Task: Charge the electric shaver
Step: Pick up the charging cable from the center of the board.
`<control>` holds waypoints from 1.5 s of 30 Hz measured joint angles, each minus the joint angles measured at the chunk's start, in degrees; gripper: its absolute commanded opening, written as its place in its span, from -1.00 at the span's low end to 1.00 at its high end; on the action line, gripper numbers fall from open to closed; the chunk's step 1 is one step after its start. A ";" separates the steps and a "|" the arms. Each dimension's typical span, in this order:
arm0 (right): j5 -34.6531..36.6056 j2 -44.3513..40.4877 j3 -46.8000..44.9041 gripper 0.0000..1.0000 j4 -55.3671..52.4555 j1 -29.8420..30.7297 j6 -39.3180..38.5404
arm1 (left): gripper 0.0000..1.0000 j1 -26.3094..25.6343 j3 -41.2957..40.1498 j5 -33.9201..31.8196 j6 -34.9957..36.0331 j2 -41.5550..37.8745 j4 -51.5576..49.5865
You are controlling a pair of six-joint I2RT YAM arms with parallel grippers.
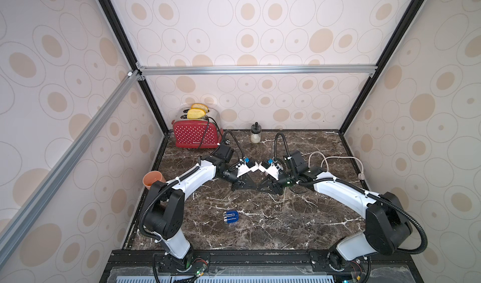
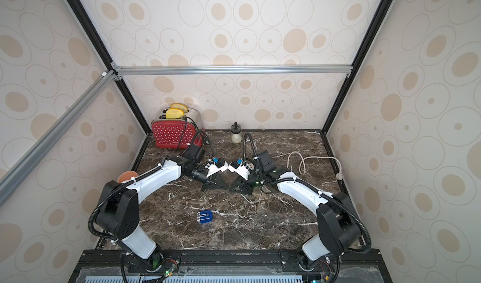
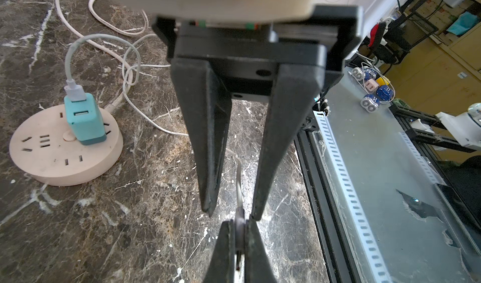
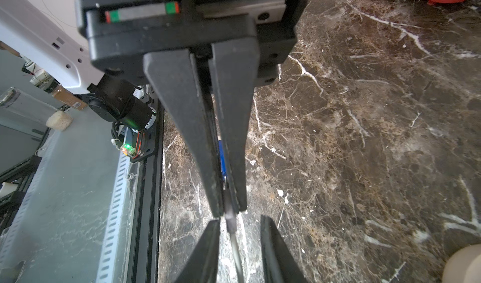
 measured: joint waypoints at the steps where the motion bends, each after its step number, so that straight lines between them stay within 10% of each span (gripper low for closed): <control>1: 0.00 0.00 0.00 -0.40 0.07 0.00 0.00 | -0.91 0.00 0.00 0.07 -0.02 0.00 0.00; 29: 0.50 0.04 -0.31 -0.43 -0.04 0.00 -0.33 | -0.90 0.00 0.00 0.15 -0.42 0.00 0.04; 45: 0.07 0.09 -0.31 -1.00 -0.28 0.04 -0.52 | -0.62 0.26 0.00 0.00 -0.39 0.00 0.76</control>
